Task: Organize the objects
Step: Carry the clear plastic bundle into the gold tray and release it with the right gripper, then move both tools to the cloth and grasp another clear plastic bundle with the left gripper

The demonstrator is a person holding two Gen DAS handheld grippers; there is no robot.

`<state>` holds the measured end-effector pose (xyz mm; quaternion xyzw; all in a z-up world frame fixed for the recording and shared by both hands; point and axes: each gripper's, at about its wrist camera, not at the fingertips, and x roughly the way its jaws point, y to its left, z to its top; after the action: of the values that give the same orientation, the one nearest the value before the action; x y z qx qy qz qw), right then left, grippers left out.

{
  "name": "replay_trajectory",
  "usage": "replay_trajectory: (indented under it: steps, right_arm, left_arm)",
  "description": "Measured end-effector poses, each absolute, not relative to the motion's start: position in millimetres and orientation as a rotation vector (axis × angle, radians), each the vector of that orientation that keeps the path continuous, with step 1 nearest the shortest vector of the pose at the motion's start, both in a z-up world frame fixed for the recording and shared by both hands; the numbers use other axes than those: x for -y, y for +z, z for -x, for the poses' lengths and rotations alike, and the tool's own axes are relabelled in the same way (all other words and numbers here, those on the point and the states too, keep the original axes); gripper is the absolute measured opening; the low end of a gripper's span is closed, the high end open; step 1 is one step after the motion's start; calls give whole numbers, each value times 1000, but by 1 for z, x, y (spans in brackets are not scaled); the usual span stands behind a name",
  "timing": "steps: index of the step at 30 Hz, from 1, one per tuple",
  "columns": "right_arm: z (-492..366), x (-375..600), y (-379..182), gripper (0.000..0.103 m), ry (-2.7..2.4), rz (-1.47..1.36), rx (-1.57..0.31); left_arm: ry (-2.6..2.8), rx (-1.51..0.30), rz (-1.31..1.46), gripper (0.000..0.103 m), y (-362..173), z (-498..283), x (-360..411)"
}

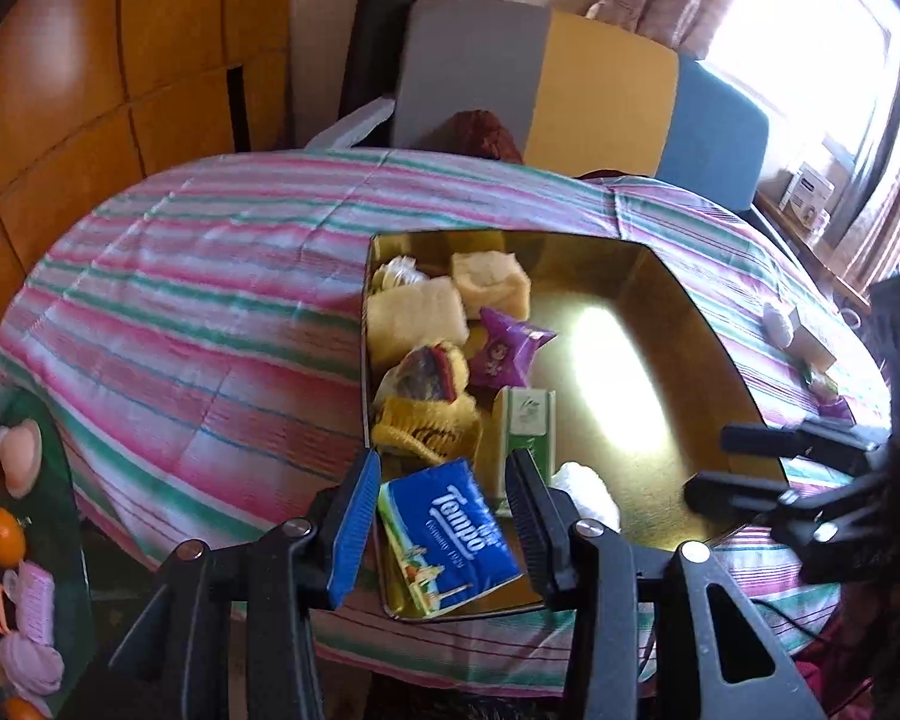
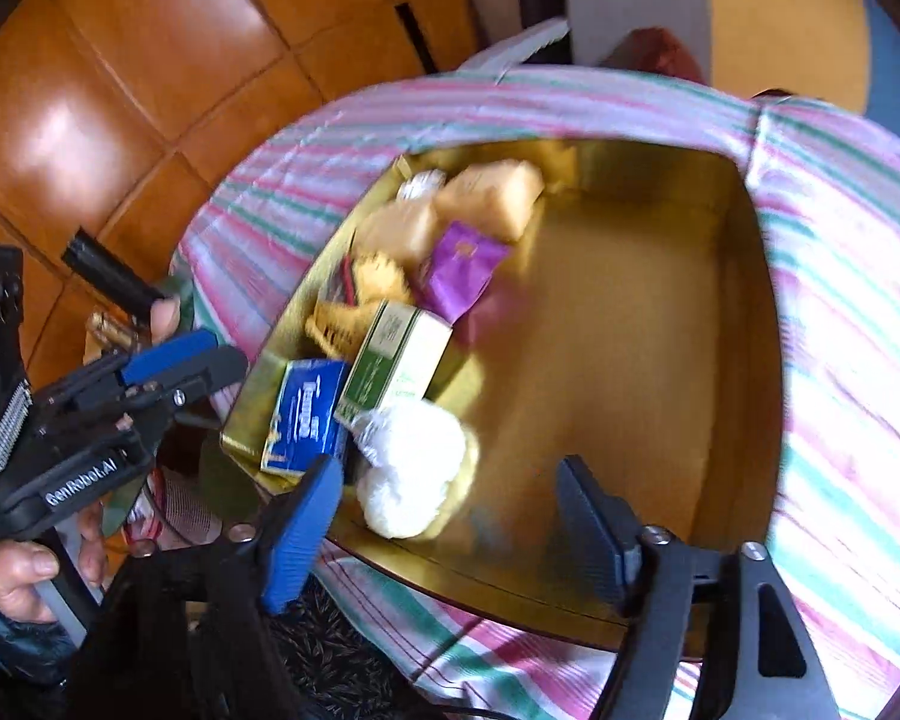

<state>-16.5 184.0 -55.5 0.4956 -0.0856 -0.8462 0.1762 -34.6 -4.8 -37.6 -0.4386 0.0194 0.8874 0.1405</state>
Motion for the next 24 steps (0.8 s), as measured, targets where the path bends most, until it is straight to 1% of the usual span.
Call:
replay_trajectory:
  steps: [2, 4, 7, 14, 16, 24]
  right_arm:
    - [13, -196, -47, 84, -2454, -1379, 243]
    - [12, -207, -40, 90, -2503, -1363, 246]
    - [8, -228, -31, 93, -2576, -1351, 247]
    - [-6, -289, -20, 97, -2698, -1349, 344]
    - [-10, -308, -19, 103, -2736, -1353, 368]
    - [-28, -398, -11, 103, -2975, -1397, 401]
  left_arm:
    - [2567, -90, 1241, 44, -33, 32, -2]
    - [2561, -109, 1226, 44, -30, 31, -9]
    - [2549, -149, 1200, 44, -25, 30, -20]
    - [2510, -222, 1165, 44, -18, 28, -49]
    - [2500, -241, 1152, 44, -16, 27, -58]
    - [2434, -296, 1116, 44, -9, 24, -95]
